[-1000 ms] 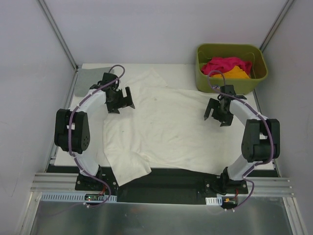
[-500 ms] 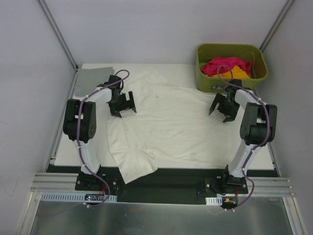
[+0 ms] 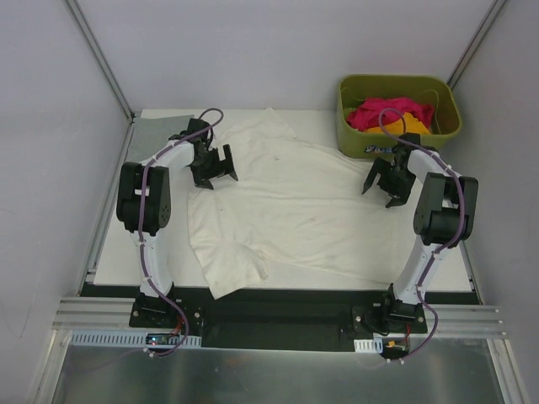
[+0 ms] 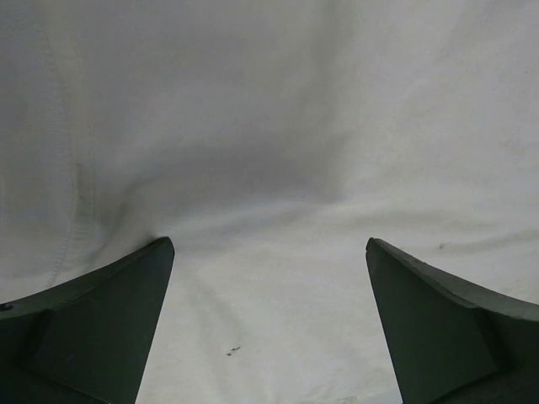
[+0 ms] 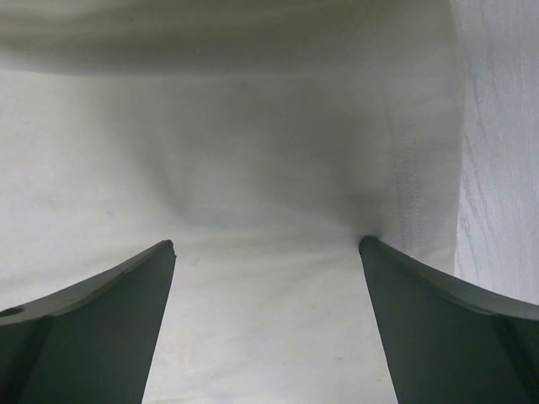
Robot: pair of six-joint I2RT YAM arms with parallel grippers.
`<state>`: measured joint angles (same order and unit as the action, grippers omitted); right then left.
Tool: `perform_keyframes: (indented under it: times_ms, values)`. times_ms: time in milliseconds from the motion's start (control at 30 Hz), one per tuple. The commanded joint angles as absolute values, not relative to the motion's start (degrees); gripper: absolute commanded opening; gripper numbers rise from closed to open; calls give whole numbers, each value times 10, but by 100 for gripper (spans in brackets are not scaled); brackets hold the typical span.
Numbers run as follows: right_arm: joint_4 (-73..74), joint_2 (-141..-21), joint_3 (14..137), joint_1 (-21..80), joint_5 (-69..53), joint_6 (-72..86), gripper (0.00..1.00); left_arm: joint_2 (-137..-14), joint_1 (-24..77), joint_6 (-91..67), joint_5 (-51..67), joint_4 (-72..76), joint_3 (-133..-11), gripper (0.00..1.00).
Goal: Fold and stack the t-shirts
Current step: Flatten out the tshirt, then grap the side of the flattened tshirt closest away from the robot with both arms
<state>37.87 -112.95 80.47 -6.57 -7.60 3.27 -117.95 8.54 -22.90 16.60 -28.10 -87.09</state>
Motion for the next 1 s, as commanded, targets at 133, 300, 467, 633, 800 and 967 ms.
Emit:
perform_keyframes:
  times_ms: [133, 300, 467, 633, 800, 967]
  values:
    - [365, -982, 743, -69, -104, 11, 97, -991, 86, -259, 157, -291, -761, 99]
    - [354, -869, 654, -65, -105, 18, 97, -818, 115, -321, 131, -297, -605, 99]
    - [356, -762, 576, -65, -92, 18, 97, -692, 162, -372, 135, -343, -464, 100]
    - [365, -713, 552, -65, -76, 17, 97, -576, 242, -453, 133, -432, -379, 99]
    - [362, -708, 544, -65, -78, 20, 97, -491, 311, -533, 144, -460, -302, 84]
    - [357, -708, 535, -65, -76, 22, 97, -494, 335, -562, 144, -461, -263, 70]
